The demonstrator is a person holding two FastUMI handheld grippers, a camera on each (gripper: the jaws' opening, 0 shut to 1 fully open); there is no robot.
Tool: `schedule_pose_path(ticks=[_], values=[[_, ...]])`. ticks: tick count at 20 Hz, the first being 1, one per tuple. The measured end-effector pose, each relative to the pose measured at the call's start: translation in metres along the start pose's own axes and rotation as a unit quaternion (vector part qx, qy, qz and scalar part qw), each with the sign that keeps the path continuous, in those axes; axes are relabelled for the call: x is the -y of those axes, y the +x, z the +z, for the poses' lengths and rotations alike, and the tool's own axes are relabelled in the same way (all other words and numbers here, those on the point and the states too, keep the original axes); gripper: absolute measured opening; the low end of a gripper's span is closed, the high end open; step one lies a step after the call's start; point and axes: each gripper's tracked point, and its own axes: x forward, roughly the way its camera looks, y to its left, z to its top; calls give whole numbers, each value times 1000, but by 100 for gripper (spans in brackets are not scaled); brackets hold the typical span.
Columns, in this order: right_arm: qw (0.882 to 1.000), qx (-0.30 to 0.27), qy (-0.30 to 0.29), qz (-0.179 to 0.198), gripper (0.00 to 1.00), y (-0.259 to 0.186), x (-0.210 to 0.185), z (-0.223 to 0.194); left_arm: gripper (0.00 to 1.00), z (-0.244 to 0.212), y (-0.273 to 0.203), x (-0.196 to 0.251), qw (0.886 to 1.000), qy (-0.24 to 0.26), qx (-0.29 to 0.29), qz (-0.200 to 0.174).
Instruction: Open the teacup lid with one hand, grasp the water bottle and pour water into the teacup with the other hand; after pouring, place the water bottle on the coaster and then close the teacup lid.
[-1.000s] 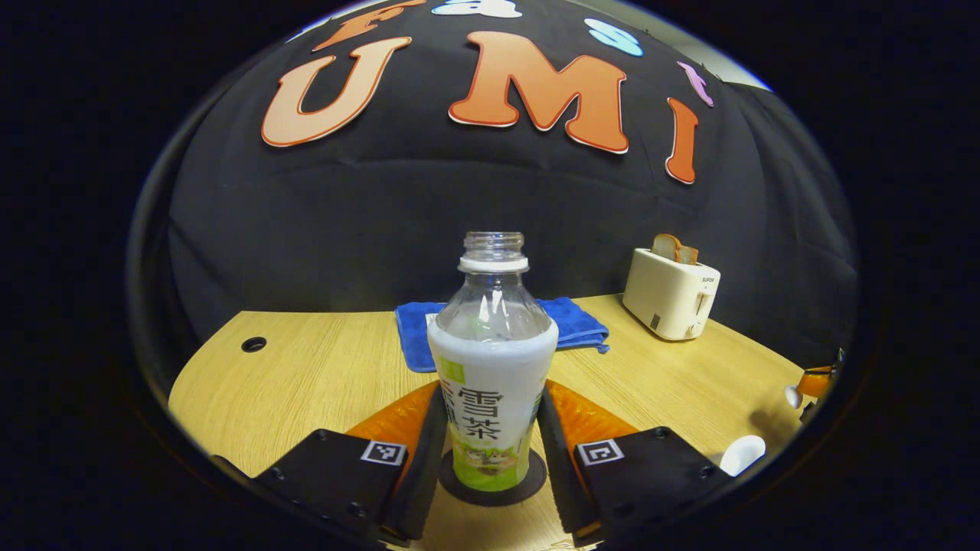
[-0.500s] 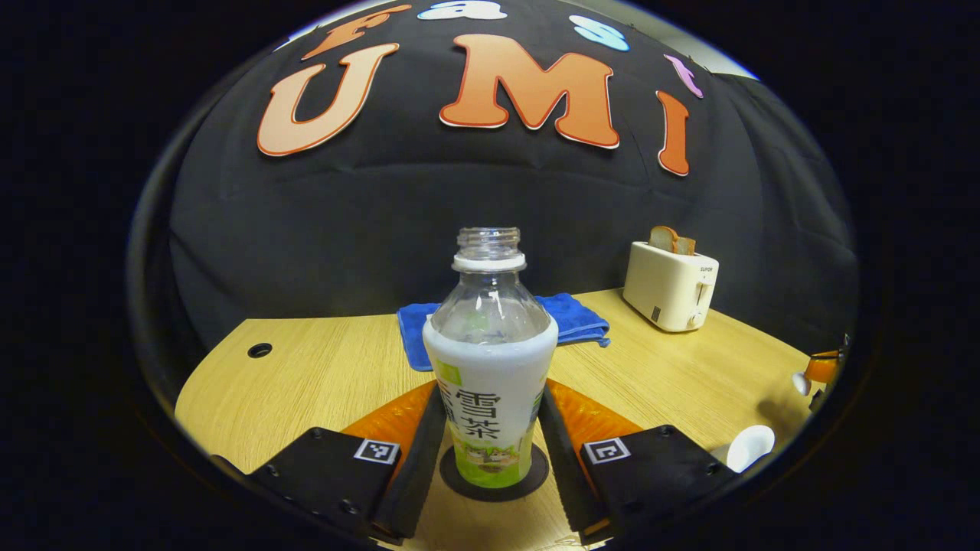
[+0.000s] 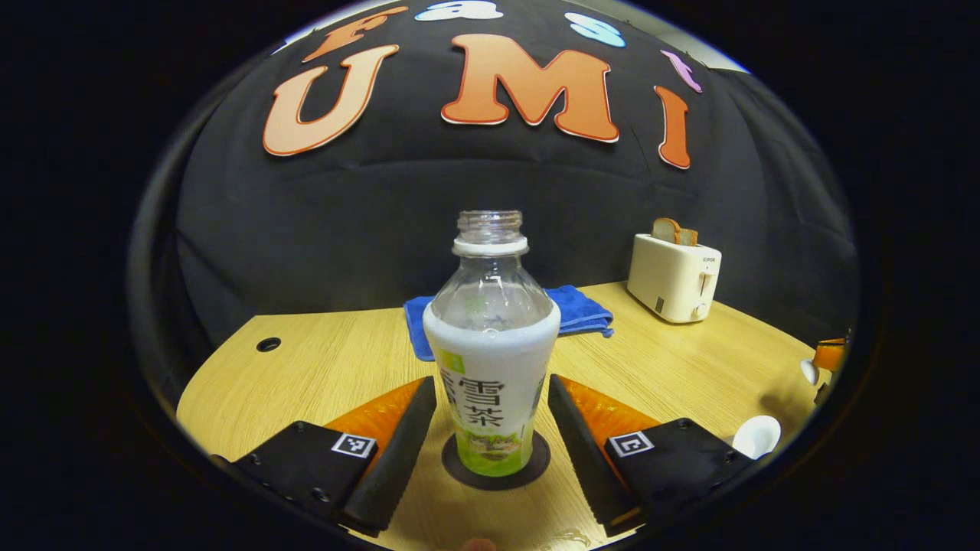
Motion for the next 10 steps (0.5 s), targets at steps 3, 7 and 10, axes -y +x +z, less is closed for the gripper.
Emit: schedule_pose_path(ticks=[3, 7, 10], values=[[1000, 5, -5, 16, 19, -1, -14, 3, 95, -2, -22, -4, 1000, 14, 11, 19], [999, 14, -13, 46, 19, -5, -42, 6, 100, -5, -64, -16, 998, 21, 36, 48], [997, 23, -26, 71, 19, -7, -68, 6, 95, -3, -94, -26, 996, 12, 56, 67]])
